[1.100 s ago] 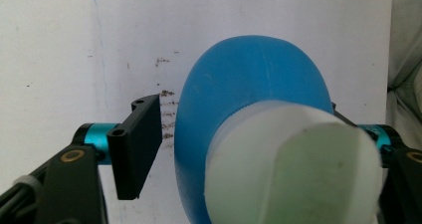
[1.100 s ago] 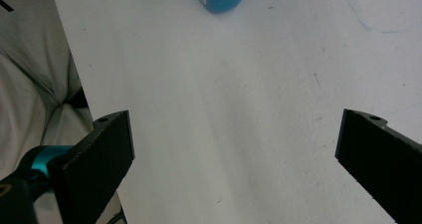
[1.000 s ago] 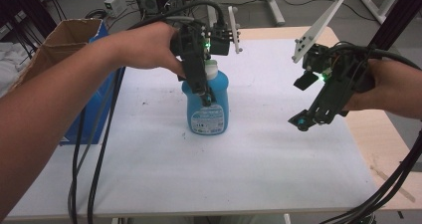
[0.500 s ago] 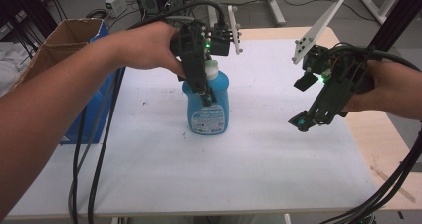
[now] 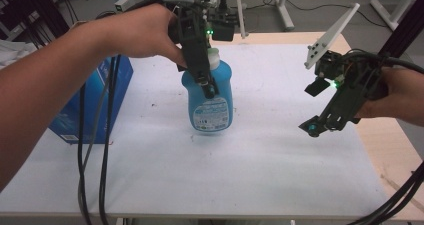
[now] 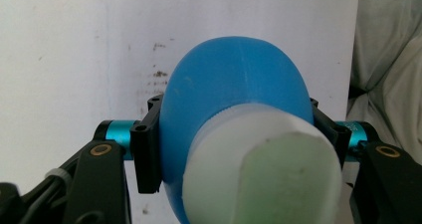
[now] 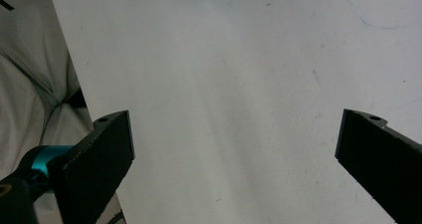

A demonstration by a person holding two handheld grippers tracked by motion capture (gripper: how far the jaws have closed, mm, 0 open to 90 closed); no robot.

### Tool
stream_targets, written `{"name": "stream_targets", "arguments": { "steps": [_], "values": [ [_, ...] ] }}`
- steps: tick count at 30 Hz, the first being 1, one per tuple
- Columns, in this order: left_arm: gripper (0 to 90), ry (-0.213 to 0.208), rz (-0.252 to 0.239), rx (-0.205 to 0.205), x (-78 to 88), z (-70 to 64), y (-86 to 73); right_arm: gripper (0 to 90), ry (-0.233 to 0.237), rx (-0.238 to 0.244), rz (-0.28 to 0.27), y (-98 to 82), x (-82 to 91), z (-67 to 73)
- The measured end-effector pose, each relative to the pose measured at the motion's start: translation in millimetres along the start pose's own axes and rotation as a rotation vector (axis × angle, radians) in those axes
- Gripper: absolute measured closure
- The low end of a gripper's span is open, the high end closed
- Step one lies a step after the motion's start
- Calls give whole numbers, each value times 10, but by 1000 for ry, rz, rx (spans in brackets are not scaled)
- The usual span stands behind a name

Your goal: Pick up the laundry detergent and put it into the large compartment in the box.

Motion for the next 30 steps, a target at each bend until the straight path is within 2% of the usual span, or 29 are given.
{"name": "stream_targets", "arguments": {
  "steps": [1, 4, 5, 6, 7, 11, 14, 15, 16, 17, 19, 24, 25, 26, 29, 30],
  "values": [
    [378, 10, 2, 34, 97, -19, -31, 11, 0, 8, -2, 5, 0, 1],
    [378, 16, 2, 53, 190, -32, -72, 11, 0, 6, -3, 10, 0, 9],
    [378, 25, 8, 77, 281, -48, -113, 11, 1, 8, 0, 14, 2, 17],
    [378, 25, 8, 77, 281, -48, -113, 11, 1, 8, 0, 14, 2, 17],
    [378, 36, 8, 95, 368, -64, -154, 11, 0, 10, -1, 21, 1, 25],
    [378, 48, 14, 118, 494, -84, -215, 11, 2, 15, -3, 30, 3, 38],
    [378, 60, 5, 144, 644, -94, -285, 11, 2, 20, -4, 36, 2, 48],
    [378, 70, -2, 159, 758, -91, -342, 11, 5, 21, -3, 39, 5, 52],
    [378, 70, -2, 159, 758, -91, -342, 11, 5, 21, -3, 39, 5, 52],
    [378, 79, -12, 171, 880, -88, -405, 11, 5, 21, -3, 39, 4, 55],
    [378, 83, -18, 179, 939, -91, -436, 11, 7, 23, -4, 40, 1, 54],
    [378, 94, -35, 194, 1242, -82, -594, 11, 10, 30, -4, 48, -5, 50],
    [378, 98, -46, 204, 1350, -82, -662, 11, 10, 30, -6, 54, -7, 52],
    [378, 98, -46, 204, 1350, -82, -662, 11, 10, 30, -6, 54, -7, 52],
    [378, 102, -52, 219, 1531, -83, -811, 11, 12, 29, -8, 62, -6, 50],
    [378, 102, -52, 219, 1531, -83, -811, 11, 12, 29, -8, 62, -6, 50]
  ]
}}
Point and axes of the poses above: each handheld gripper's, and its own axes: x roughly backward along the jaws, y roughly out of its top, z roughly to its left, the point moved 1 cm from there along -x, roughly forward along the jaws
